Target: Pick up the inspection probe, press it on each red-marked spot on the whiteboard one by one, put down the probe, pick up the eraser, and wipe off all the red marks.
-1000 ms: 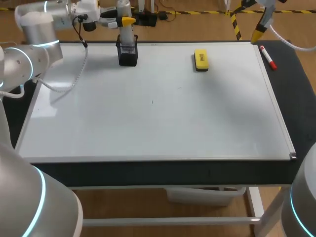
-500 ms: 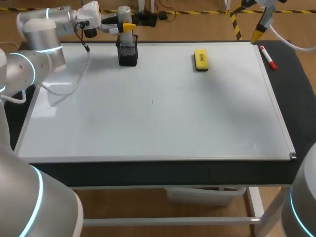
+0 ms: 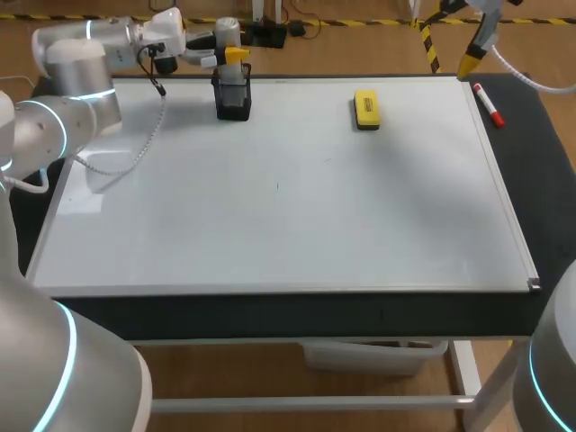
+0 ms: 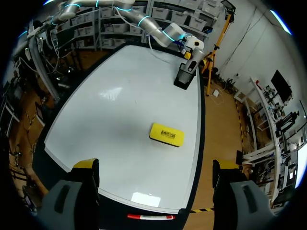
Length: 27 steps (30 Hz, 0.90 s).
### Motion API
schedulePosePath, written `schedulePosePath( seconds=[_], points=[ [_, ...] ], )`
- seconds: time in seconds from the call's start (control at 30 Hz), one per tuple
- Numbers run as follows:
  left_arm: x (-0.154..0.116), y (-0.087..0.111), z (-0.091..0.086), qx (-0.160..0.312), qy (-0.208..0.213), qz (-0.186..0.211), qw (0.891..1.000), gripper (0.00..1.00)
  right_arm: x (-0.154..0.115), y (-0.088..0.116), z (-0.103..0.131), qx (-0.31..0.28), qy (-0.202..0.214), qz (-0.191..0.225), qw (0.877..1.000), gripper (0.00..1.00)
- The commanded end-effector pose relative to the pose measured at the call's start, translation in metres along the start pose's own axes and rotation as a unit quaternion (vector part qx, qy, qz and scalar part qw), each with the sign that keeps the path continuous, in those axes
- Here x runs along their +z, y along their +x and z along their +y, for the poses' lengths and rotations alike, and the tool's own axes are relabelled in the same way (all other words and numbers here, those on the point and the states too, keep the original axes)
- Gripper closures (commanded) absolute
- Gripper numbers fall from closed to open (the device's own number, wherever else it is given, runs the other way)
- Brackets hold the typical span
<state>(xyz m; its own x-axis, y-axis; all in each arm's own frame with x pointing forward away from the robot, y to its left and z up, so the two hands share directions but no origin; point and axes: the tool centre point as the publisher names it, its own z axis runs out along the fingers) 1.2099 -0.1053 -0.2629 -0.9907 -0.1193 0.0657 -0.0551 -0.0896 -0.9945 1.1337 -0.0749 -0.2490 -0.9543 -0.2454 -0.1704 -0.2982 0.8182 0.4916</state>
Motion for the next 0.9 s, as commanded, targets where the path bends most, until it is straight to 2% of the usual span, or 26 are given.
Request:
schedulePosePath(
  seconds=[0.03,0.5,0.53,0.6,0.63,0.67,0.7,0.73,0.9],
  points=[
    [0.002,-0.009,0.007,-0.003,0.001,0.142,0.990,1.00,-0.001,0.000,0.001,0.000,0.003,0.001,1.000,0.00],
    [0.002,-0.007,0.015,-0.009,-0.005,0.145,0.989,1.00,-0.001,0.000,0.001,0.000,0.003,0.001,1.000,0.00],
    [0.001,-0.006,0.015,-0.009,-0.005,0.145,0.989,0.96,-0.001,0.000,0.001,0.000,0.003,0.001,1.000,0.00],
    [0.001,-0.005,0.015,-0.008,-0.009,0.146,0.989,0.56,-0.001,0.000,0.001,0.000,0.003,0.001,1.000,0.00],
    [0.000,-0.005,0.015,-0.008,-0.009,0.146,0.989,0.54,-0.001,0.000,0.001,0.000,0.003,0.001,1.000,0.00],
    [-0.001,-0.004,0.015,-0.007,-0.010,0.146,0.989,0.34,-0.001,0.000,0.001,0.000,0.003,0.001,1.000,0.00],
    [-0.002,-0.003,0.014,-0.007,-0.011,0.146,0.989,0.05,-0.001,0.000,0.001,0.000,0.003,0.001,1.000,0.00],
    [-0.003,-0.003,0.013,-0.005,-0.013,0.144,0.990,0.00,-0.001,0.000,0.001,0.000,0.003,0.001,1.000,0.00],
    [-0.009,0.000,0.007,0.006,-0.028,0.138,0.990,0.00,-0.001,0.000,0.001,0.000,0.003,0.001,1.000,0.00]
  ],
)
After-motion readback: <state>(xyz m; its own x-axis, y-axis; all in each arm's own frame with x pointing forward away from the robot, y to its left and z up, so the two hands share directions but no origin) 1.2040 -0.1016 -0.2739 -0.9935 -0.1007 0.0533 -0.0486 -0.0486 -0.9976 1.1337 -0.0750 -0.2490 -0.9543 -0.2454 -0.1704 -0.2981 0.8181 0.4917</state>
